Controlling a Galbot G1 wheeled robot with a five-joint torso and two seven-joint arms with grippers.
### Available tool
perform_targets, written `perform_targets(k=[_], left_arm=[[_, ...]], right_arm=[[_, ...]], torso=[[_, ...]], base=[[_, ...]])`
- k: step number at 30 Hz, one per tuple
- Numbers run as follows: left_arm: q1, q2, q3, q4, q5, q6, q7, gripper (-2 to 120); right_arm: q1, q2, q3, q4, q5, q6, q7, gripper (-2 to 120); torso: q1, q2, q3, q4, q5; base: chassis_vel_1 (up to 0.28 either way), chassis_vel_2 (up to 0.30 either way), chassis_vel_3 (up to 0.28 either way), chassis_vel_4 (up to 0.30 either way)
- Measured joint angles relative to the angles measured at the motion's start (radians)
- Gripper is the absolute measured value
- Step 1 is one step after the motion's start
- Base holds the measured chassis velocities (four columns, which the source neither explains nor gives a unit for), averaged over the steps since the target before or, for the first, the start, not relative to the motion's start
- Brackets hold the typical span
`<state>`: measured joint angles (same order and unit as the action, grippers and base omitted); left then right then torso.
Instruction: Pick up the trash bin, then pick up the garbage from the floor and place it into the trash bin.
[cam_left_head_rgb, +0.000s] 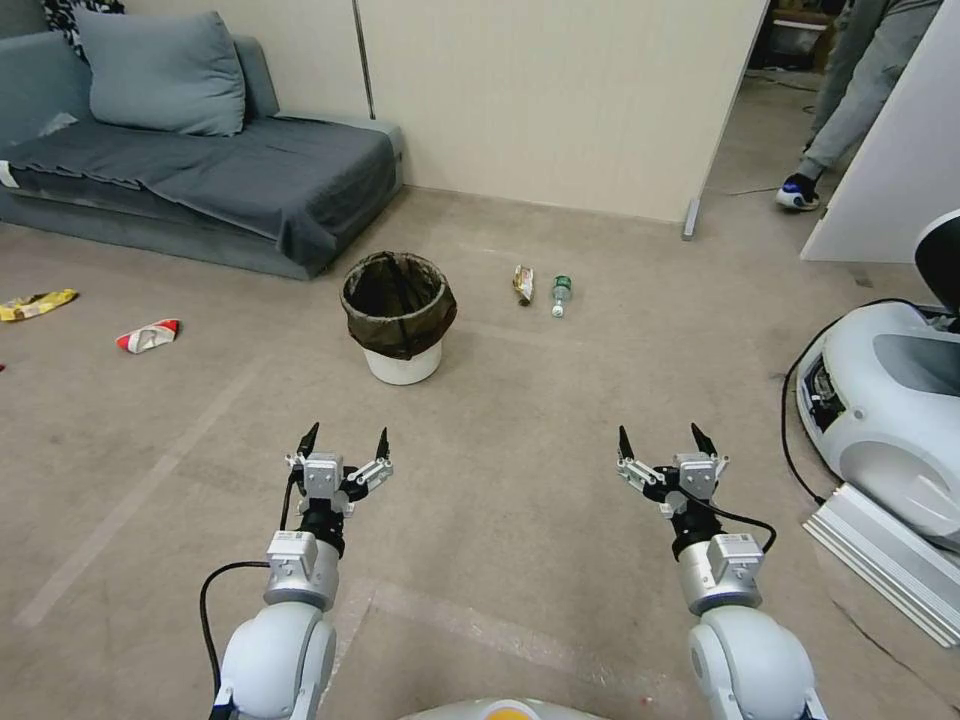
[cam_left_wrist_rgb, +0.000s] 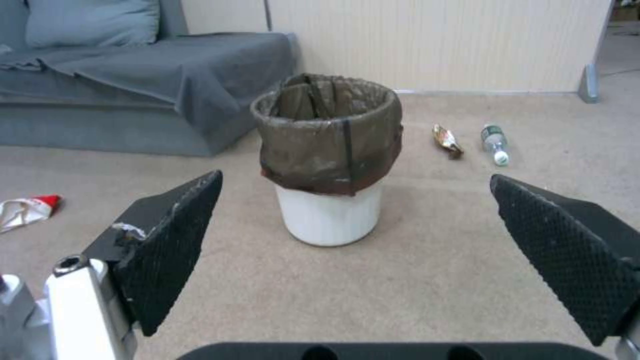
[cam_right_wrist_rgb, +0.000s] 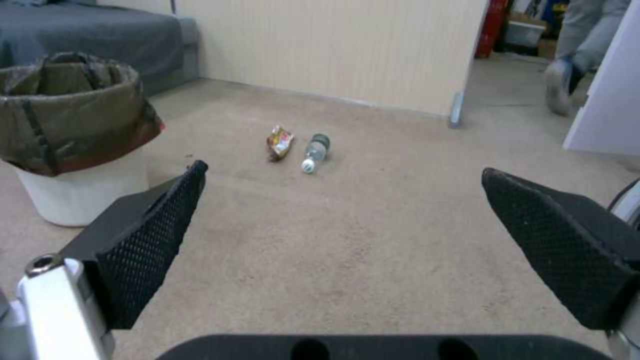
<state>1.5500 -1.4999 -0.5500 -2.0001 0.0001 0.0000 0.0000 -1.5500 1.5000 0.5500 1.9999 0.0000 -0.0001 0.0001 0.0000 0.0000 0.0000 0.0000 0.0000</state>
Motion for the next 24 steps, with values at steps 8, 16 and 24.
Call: perform_targets(k=[8, 16, 24], left_arm=[[0.000, 0.000, 0.000, 0.000, 0.000, 0.000, 0.000, 100], [0.033, 0.001, 0.000, -0.026, 0.010, 0.008, -0.001, 100], [0.252, 0.008, 0.001, -0.203, 0.092, 0.062, -0.030, 100]], right_arm=[[0.000, 0.000, 0.000, 0.000, 0.000, 0.000, 0.000, 100], [-0.014, 0.003, 0.002, 0.010, -0.001, 0.002, 0.000, 100], [-0.173, 0.041, 0.033, 0.123, -0.021, 0.052, 0.003, 100]], torso=[[0.000, 0.000, 0.000, 0.0000, 0.0000], [0.000, 0.000, 0.000, 0.0001, -0.0002], [0.000, 0.000, 0.000, -0.0001, -0.0002]], base=[[0.000, 0.000, 0.000, 0.000], [0.000, 0.000, 0.000, 0.000], [0.000, 0.000, 0.000, 0.000]])
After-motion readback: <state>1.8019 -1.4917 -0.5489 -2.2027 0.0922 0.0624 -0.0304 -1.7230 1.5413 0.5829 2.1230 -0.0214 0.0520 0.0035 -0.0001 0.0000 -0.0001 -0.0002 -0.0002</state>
